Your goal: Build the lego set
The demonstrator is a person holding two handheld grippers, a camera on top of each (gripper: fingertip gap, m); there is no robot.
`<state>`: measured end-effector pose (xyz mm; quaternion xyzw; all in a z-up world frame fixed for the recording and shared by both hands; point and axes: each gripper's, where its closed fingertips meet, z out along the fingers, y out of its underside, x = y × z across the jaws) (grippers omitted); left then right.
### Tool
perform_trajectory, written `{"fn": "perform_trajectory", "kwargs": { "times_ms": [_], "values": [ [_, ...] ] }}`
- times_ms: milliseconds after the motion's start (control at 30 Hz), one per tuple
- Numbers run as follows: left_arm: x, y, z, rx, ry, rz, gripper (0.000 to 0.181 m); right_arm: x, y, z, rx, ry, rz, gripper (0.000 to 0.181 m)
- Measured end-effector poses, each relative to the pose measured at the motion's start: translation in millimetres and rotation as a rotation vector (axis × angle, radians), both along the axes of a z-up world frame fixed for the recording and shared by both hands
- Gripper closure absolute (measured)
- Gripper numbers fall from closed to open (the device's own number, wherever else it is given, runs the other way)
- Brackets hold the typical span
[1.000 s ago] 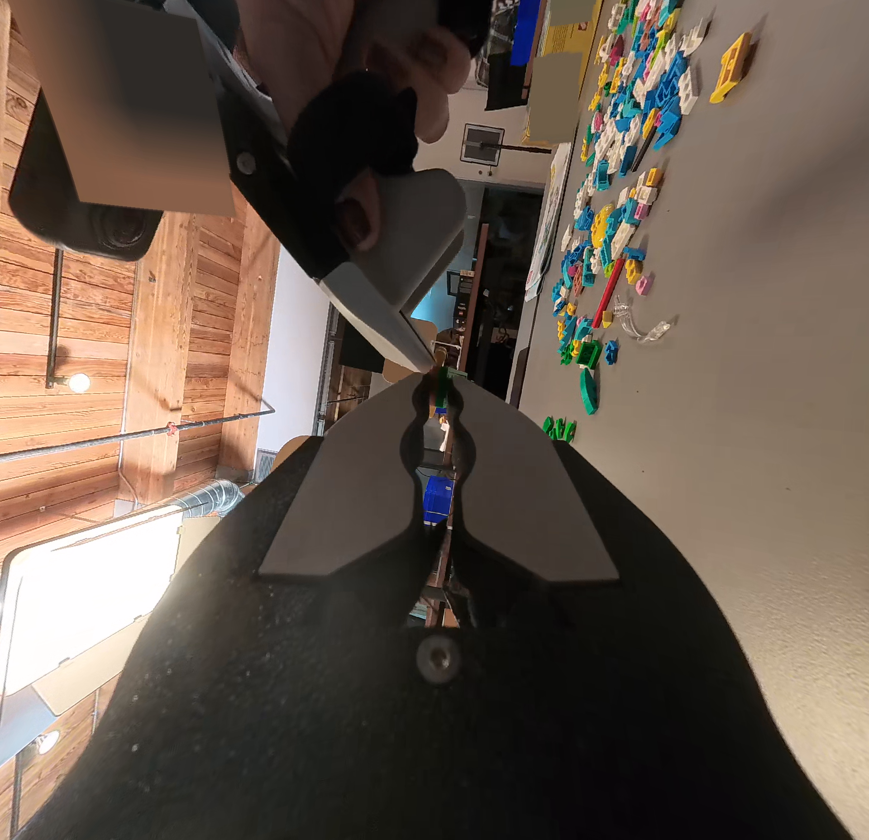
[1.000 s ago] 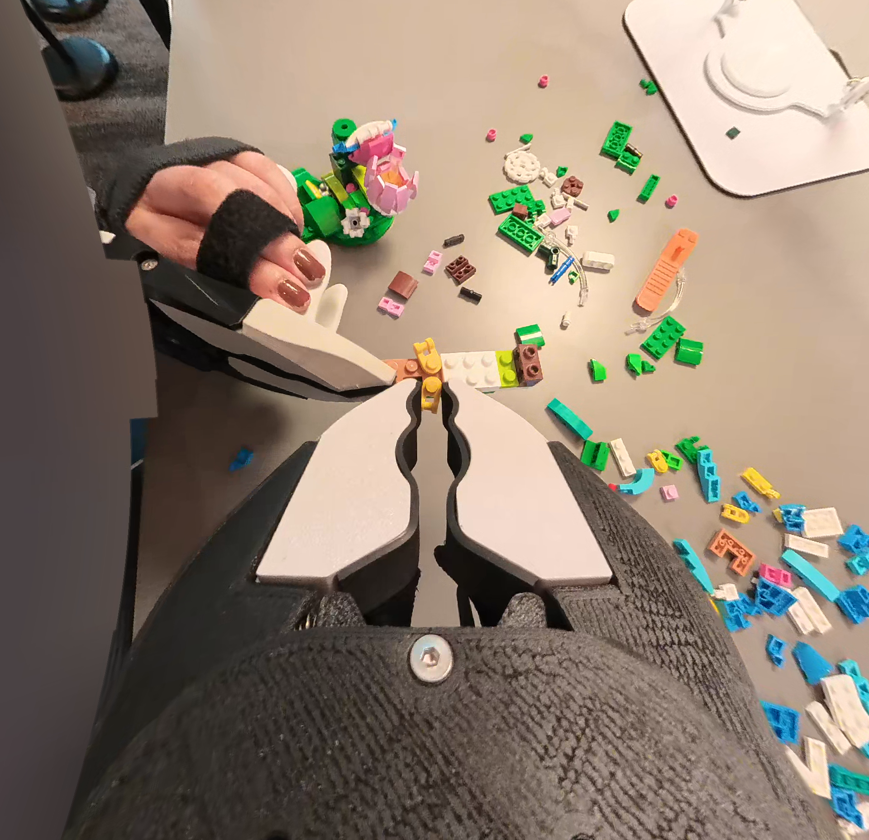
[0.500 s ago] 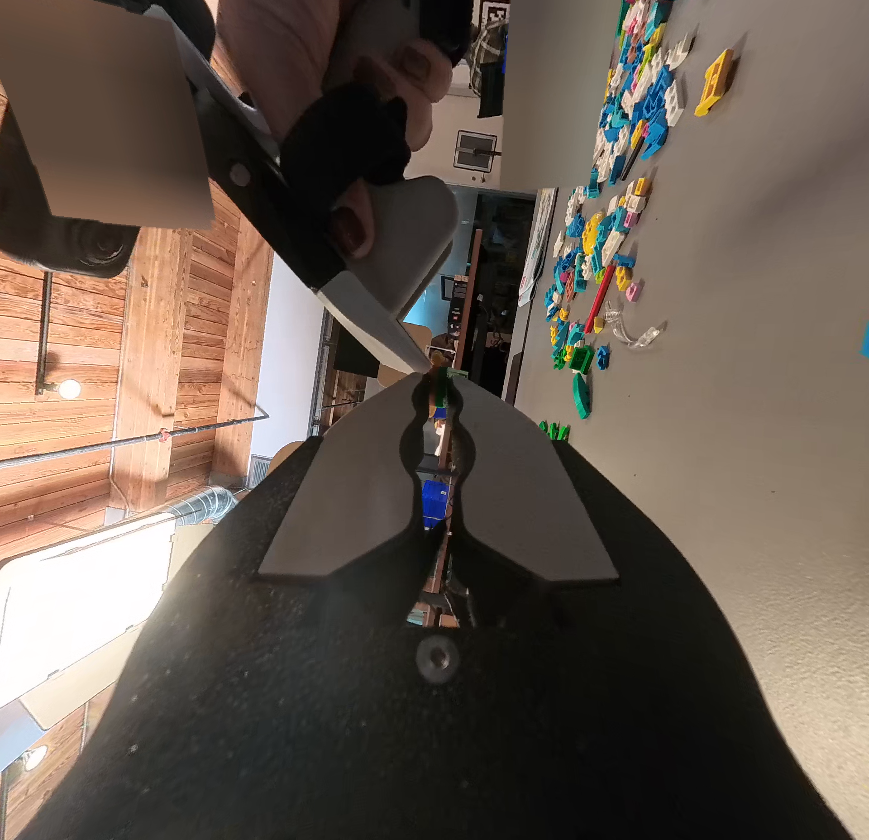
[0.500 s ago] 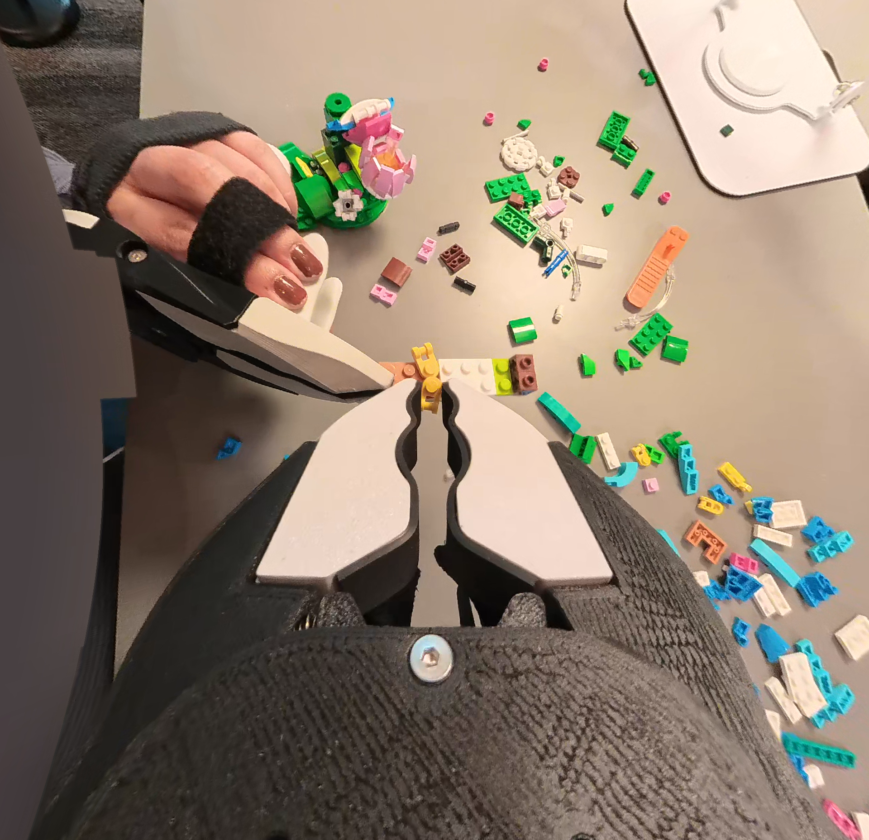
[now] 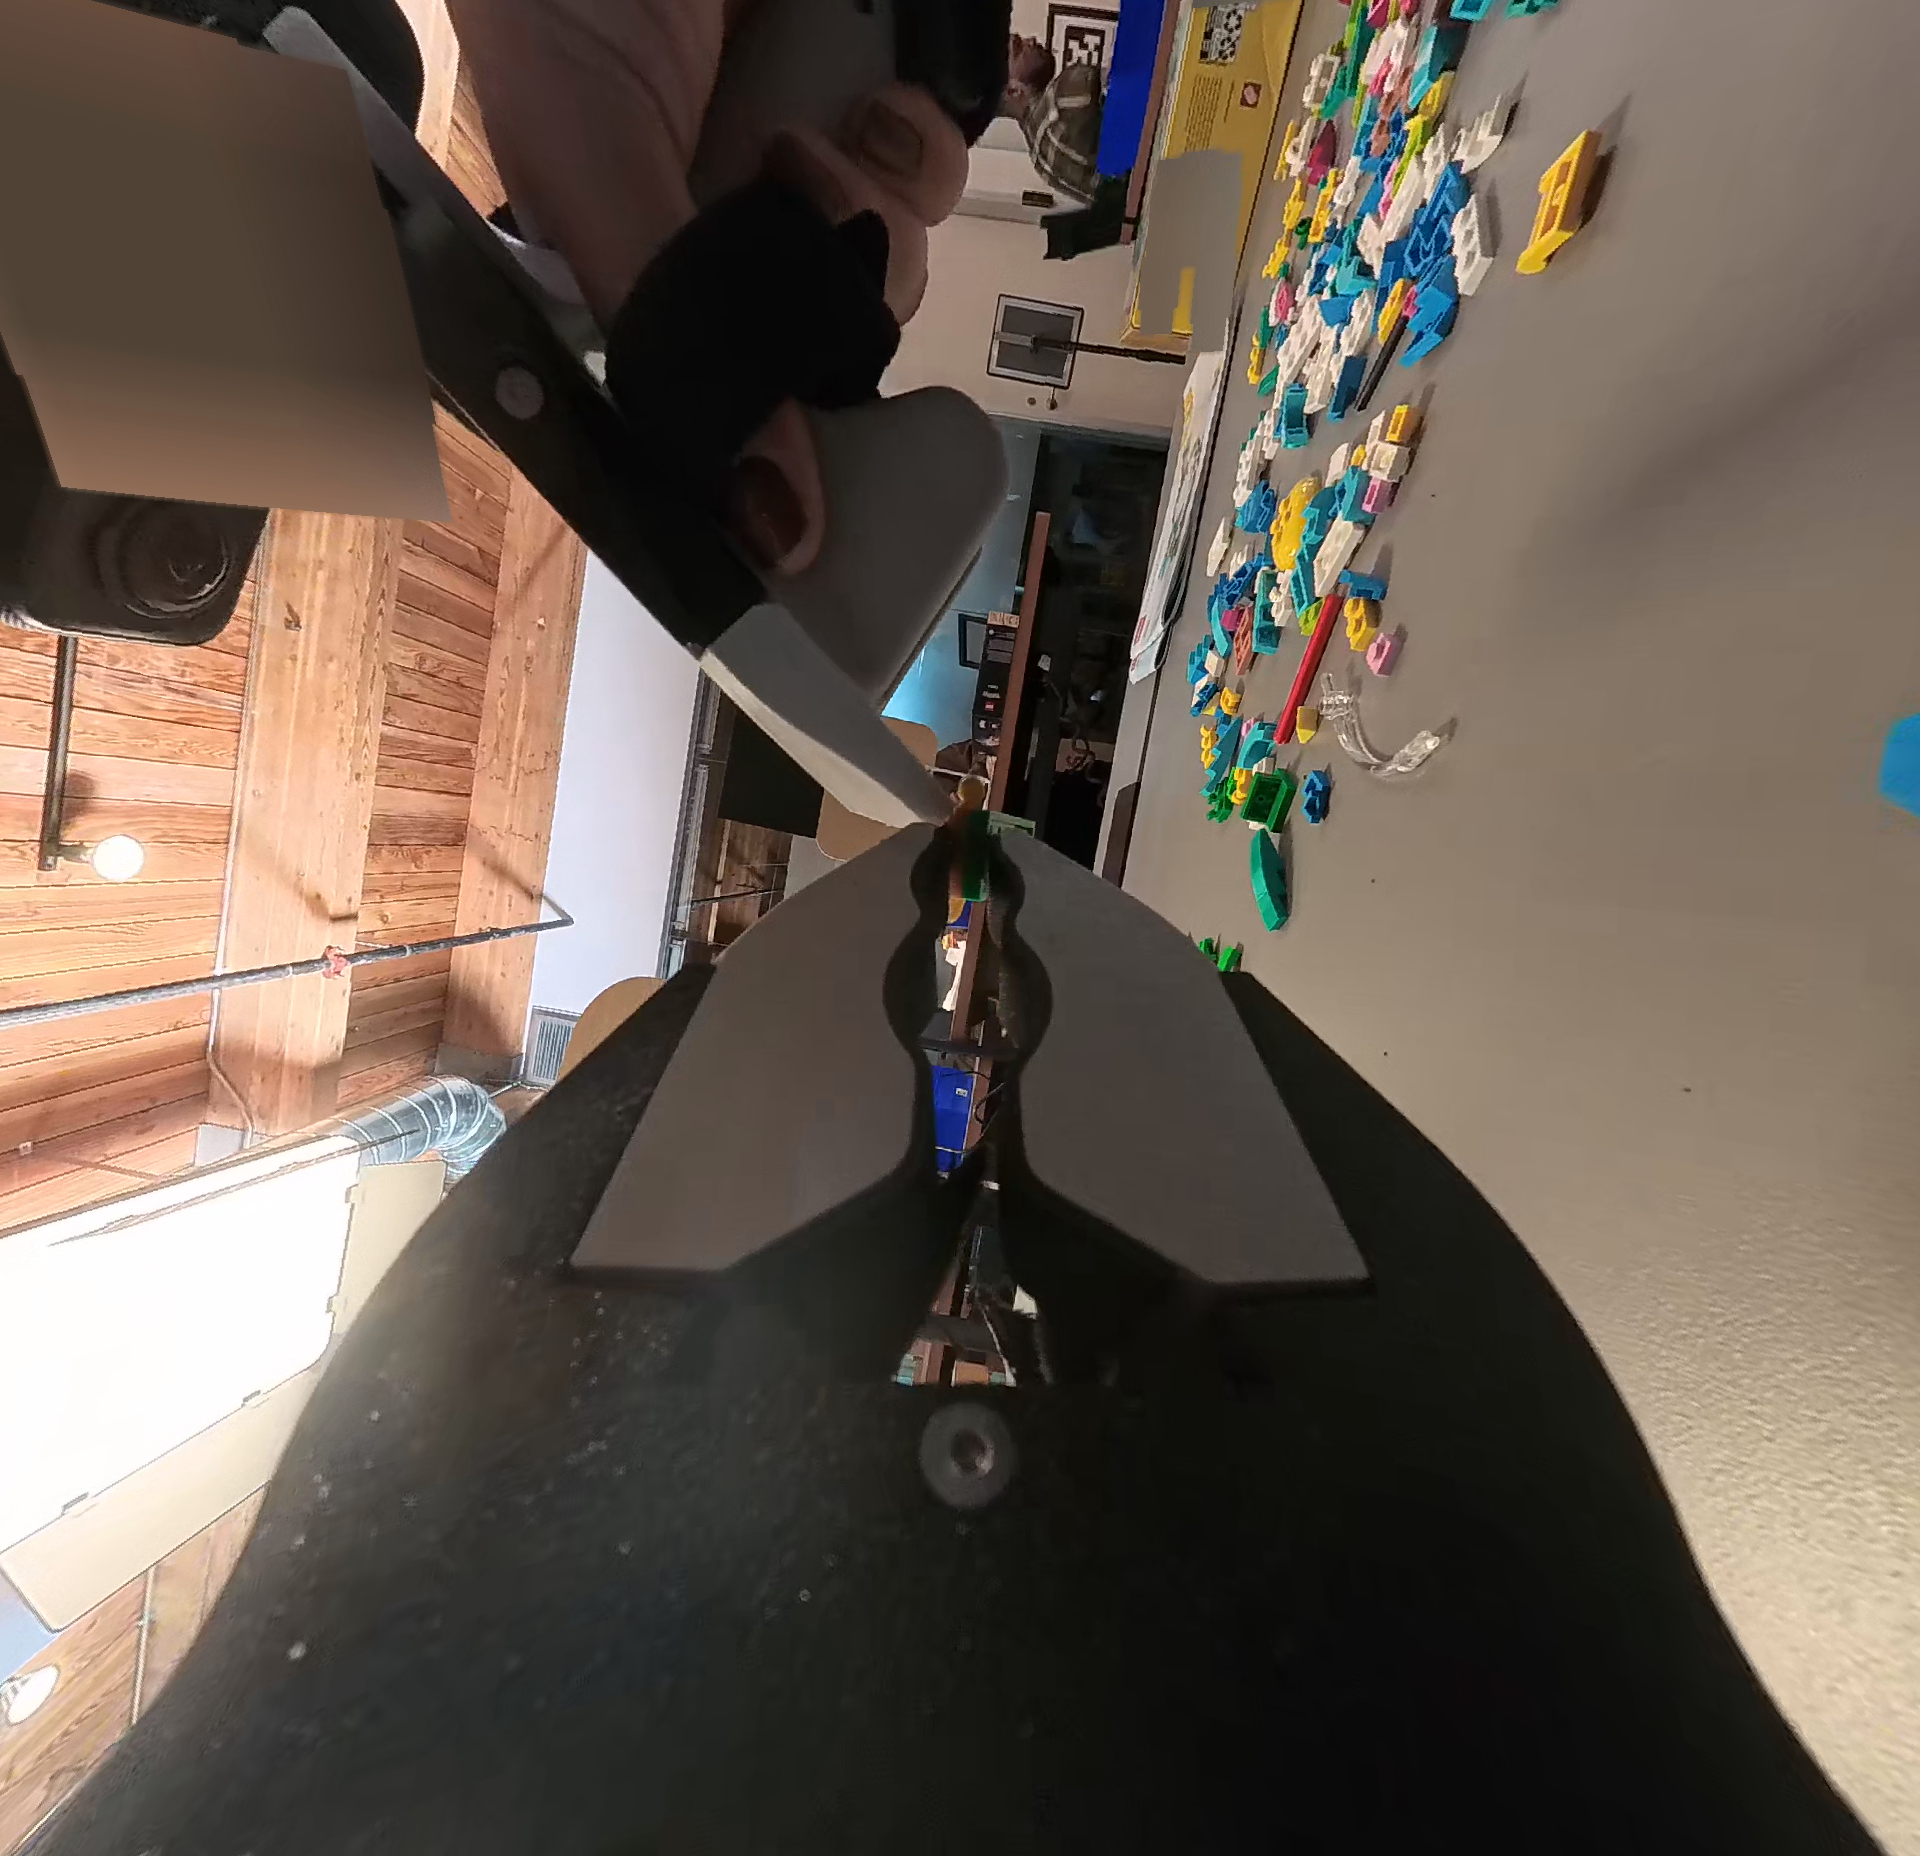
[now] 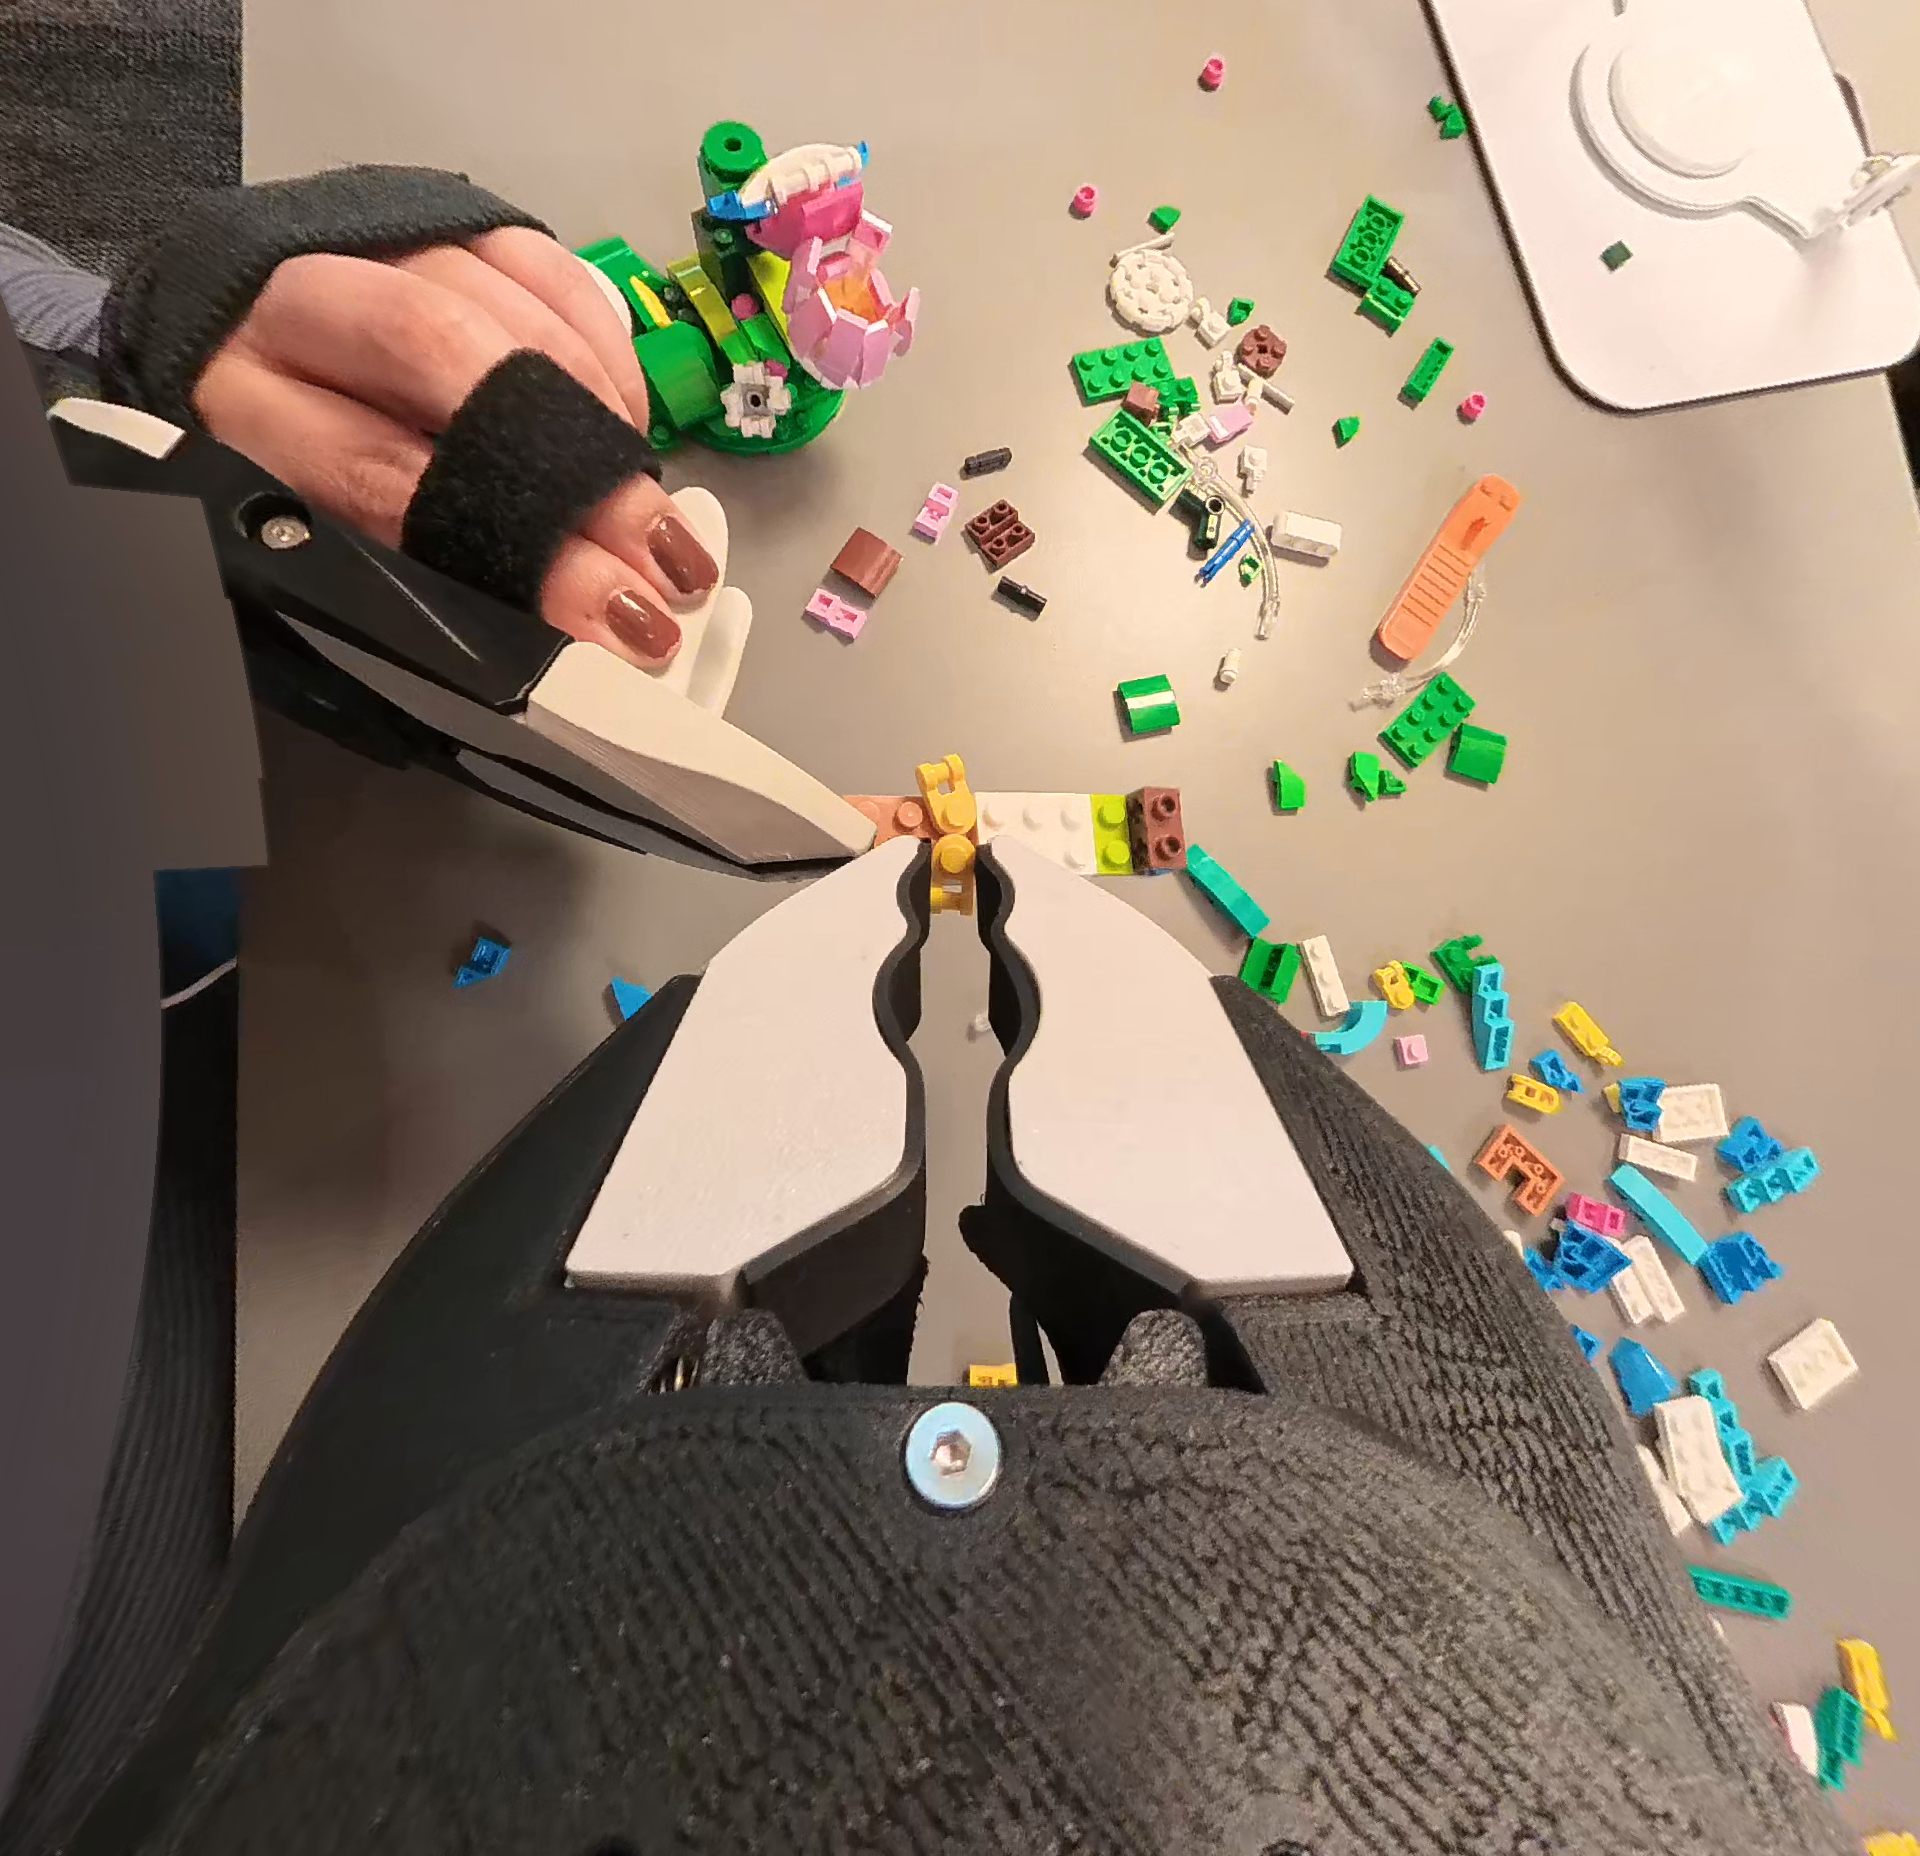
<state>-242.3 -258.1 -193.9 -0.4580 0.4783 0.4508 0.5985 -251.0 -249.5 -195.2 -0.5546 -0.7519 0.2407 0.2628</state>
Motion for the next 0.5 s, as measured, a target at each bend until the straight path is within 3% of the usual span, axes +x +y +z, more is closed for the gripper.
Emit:
{"fn": "perform_trajectory", "kwargs": {
  "times_ms": [500],
  "values": [
    [1.0, -1.3, 2.5, 0.013, -0.008, -0.006, 0.175, -6.2, 0.9, 5.8, 0.018, 0.057, -0.005, 0.170]
  ]
}}
